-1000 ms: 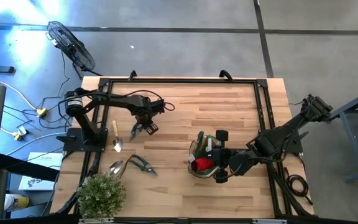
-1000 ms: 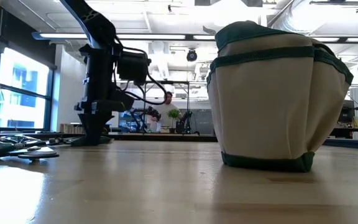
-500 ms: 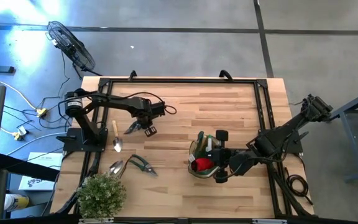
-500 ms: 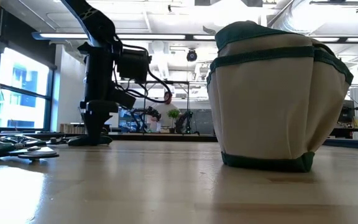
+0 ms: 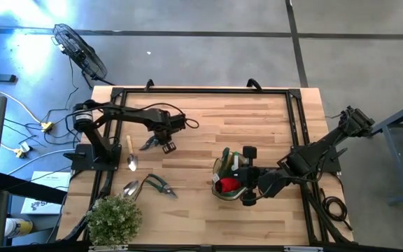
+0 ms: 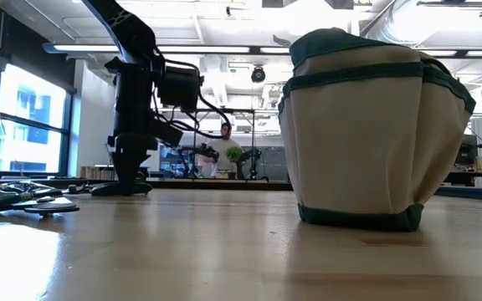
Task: Pick & Place Garden tools in Gardening bag
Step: Put the top green shear scissors into the green gardening bag
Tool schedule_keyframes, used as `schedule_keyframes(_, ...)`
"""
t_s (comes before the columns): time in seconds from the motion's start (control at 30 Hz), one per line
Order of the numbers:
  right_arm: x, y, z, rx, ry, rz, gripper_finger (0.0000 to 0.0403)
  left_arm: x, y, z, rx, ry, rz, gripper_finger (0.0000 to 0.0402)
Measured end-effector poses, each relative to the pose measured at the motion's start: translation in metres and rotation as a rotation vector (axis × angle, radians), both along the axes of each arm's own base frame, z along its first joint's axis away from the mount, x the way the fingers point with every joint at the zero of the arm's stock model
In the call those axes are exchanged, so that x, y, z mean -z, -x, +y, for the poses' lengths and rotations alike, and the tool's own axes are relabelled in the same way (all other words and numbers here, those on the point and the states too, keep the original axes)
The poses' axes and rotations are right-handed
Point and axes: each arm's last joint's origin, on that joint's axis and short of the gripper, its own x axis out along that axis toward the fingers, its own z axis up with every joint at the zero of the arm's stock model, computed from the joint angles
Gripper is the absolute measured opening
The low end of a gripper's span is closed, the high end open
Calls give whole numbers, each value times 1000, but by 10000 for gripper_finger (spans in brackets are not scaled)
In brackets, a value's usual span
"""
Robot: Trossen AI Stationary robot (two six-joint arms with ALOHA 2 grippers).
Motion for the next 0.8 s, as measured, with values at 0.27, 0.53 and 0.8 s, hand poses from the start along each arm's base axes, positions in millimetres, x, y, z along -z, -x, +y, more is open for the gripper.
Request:
schedule_keyframes(0.27, 0, -8, -14, 50, -20, 0, 3, -17, -1, 0, 26, -12, -70, 37)
schedule_keyframes(0.53, -1, -15, -24, 55, -62, -4, 3, -29, 2, 1, 22, -82, -98, 37)
schedule_keyframes(0.8, -3, -20, -34, 87, -61, -26, 3, -40, 5, -1, 49, -79, -136, 37)
